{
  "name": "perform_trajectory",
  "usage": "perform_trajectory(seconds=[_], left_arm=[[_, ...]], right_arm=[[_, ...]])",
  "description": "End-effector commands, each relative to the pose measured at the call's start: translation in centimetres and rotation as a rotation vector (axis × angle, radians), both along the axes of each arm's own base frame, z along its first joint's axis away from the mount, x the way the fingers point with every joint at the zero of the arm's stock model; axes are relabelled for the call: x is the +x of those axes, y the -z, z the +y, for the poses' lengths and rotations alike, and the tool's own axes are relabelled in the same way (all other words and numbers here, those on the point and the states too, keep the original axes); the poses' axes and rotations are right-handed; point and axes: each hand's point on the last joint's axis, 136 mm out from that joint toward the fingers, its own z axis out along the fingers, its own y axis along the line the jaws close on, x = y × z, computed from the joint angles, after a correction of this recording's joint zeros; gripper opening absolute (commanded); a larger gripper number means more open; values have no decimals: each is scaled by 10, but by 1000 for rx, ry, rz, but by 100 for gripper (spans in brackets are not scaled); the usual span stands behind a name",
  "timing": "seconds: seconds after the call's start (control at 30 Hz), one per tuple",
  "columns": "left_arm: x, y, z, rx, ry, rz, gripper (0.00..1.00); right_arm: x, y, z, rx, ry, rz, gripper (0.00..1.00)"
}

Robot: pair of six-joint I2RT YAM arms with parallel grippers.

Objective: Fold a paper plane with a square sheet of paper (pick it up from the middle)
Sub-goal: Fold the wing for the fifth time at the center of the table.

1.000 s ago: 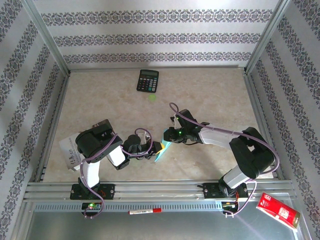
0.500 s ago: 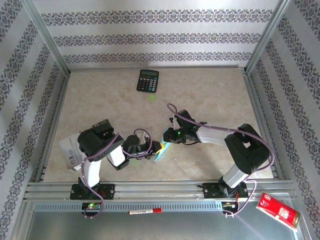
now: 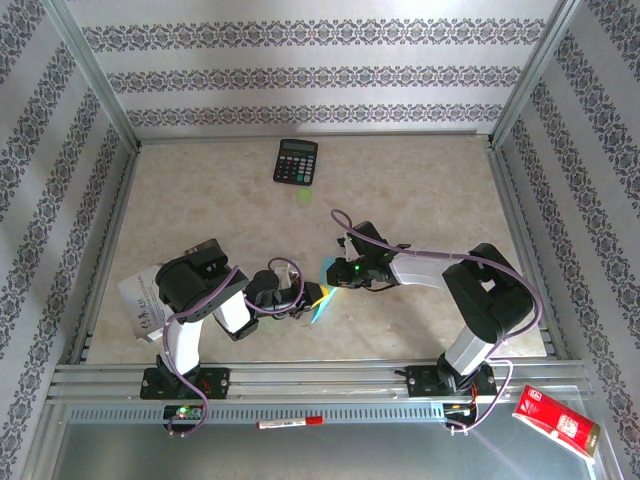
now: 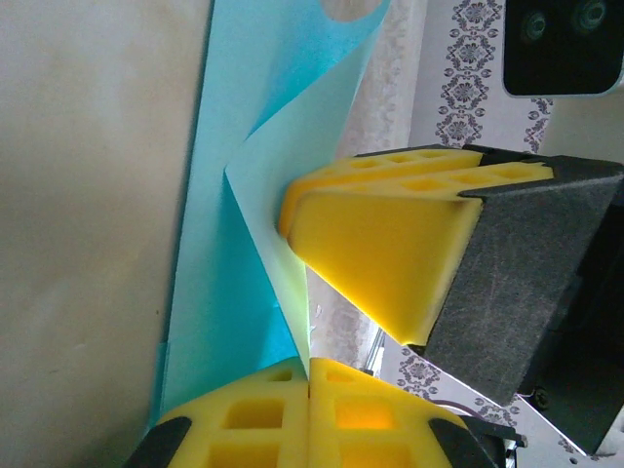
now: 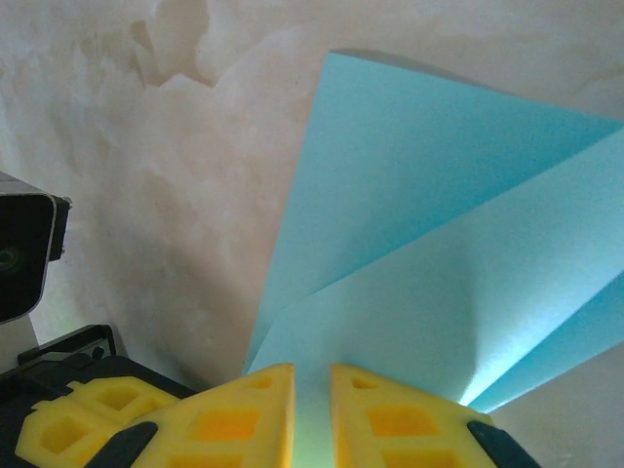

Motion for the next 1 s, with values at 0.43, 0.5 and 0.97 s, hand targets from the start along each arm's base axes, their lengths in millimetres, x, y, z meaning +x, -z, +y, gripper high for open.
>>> perform_trajectory(seconds=[0.43, 0.5, 0.97], left_arm=[[-26, 78, 37, 251, -37, 219, 0], [-26, 75, 37, 253, -36, 212, 3], [-22, 35, 40, 307, -3, 111, 26]], right_arm=[[-4, 22, -9, -73, -11, 19, 17], [-5, 24, -11, -79, -11, 23, 17], [-7, 27, -14, -85, -6, 33, 16]])
